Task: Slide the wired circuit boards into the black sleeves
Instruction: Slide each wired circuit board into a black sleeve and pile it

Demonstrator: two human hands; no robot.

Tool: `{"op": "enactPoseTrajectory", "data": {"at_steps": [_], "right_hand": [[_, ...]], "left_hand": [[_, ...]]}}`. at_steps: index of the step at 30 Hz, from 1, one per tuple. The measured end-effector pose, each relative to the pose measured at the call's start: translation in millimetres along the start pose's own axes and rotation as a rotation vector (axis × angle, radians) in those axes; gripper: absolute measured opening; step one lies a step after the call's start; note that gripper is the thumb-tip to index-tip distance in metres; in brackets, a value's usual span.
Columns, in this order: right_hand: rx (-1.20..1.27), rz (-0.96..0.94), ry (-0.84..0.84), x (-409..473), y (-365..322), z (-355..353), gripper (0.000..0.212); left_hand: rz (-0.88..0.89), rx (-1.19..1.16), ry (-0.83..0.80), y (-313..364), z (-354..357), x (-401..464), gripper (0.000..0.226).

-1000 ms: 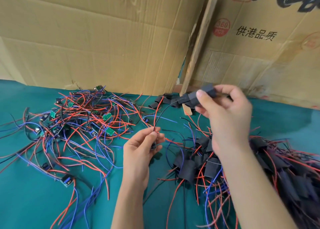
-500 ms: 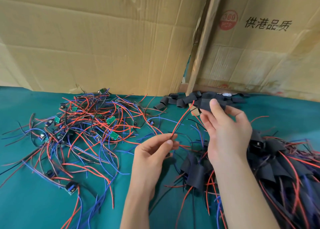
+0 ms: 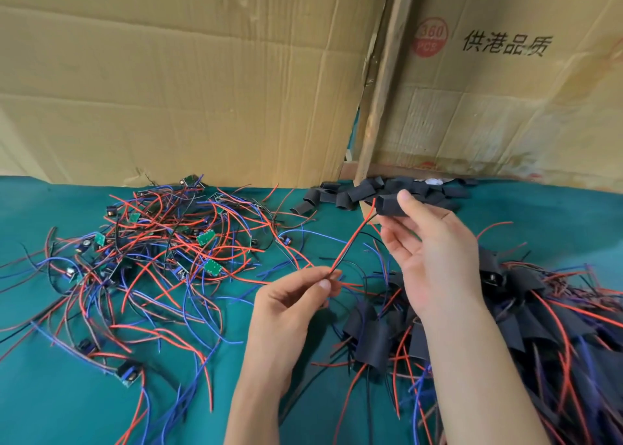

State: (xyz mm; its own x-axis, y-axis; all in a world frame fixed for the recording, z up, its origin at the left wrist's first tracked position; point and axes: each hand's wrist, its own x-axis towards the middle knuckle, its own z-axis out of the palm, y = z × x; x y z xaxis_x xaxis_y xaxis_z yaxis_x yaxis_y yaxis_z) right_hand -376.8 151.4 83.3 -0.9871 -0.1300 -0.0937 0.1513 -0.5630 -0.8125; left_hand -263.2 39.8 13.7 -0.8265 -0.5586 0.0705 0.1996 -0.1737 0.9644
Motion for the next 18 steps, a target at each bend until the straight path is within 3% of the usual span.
{"op": "enactPoseTrajectory", "data": {"at_steps": [5, 18], "right_hand": [[-0.054, 0.031, -0.043, -0.6, -2.9, -3.8, 0.021], [-0.042, 0.054, -0.020, -4.2, -5.0, -3.0, 0.022]], "left_hand": [[-0.018, -0.060, 0.015, -1.3, 0.0, 1.2, 0.032], [-0.014, -0.067, -0.007, -5.9, -2.0, 2.1, 0.022]]}}
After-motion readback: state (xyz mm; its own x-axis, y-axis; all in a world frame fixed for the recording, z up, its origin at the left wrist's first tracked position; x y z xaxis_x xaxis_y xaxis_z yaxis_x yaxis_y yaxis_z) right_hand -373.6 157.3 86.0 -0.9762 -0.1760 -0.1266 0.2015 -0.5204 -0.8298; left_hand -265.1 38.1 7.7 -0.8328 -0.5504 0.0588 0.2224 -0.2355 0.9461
